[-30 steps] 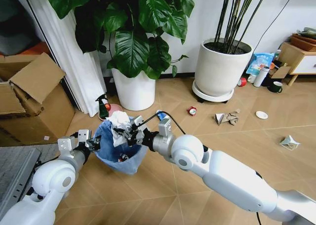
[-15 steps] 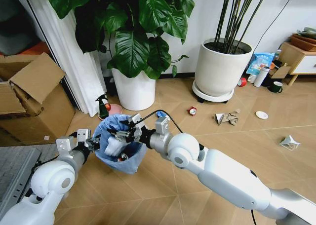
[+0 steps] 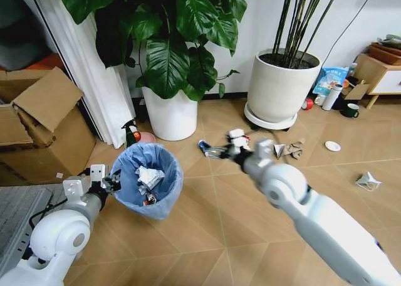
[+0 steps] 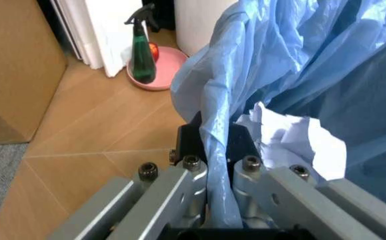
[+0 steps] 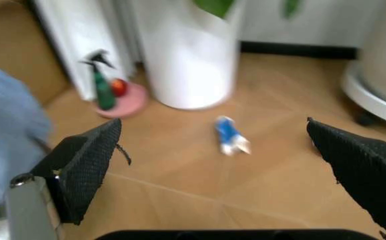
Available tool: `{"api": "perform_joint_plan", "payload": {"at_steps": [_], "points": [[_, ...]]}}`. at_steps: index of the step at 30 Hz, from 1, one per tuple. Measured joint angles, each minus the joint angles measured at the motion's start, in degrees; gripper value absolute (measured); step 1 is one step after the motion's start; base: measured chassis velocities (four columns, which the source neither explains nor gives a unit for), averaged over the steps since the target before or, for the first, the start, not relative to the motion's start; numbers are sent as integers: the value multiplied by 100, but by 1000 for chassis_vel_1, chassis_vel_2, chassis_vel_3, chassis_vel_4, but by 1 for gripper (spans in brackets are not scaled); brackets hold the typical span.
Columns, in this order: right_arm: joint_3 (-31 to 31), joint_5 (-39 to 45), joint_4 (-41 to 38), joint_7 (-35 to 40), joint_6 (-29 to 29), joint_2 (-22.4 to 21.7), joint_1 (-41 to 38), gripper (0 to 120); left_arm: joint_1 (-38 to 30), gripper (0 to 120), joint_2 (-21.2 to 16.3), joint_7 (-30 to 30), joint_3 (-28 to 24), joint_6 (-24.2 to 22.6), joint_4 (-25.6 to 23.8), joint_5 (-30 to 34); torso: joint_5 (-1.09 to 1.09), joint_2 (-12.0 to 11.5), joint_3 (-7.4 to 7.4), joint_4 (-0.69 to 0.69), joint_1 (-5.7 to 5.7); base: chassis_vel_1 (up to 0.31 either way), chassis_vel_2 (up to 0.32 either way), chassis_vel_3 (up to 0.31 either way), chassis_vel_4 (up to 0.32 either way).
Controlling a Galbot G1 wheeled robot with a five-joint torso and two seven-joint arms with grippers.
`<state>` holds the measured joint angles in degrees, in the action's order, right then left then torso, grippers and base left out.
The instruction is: Pick up the trash bin and place the garbage on the floor into it.
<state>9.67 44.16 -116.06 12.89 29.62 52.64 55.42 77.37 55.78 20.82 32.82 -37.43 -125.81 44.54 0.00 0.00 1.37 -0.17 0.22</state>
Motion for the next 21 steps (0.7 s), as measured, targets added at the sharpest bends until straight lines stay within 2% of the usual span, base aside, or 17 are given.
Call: {"api": "perform_joint_plan", "payload": {"at_steps": [7,13,21], "points": [[716,-392,-17,-134,12,1,630,100,144,0,111,-9,120,65,-96,-195,-2,0,0,5,0,0,0,0,0],[1265,-742,-138,-307,-76,28,1247,100,197,0,258,-110,122,116,-116,-484,-5,0,-1,4,-1,-14,15,19,-20],[1533,-1041,-195,-470,-166,175,1677,100,266,0,313,-121,75,120,-201,-561,-4,0,1,5,0,-96,99,131,-108]]}}
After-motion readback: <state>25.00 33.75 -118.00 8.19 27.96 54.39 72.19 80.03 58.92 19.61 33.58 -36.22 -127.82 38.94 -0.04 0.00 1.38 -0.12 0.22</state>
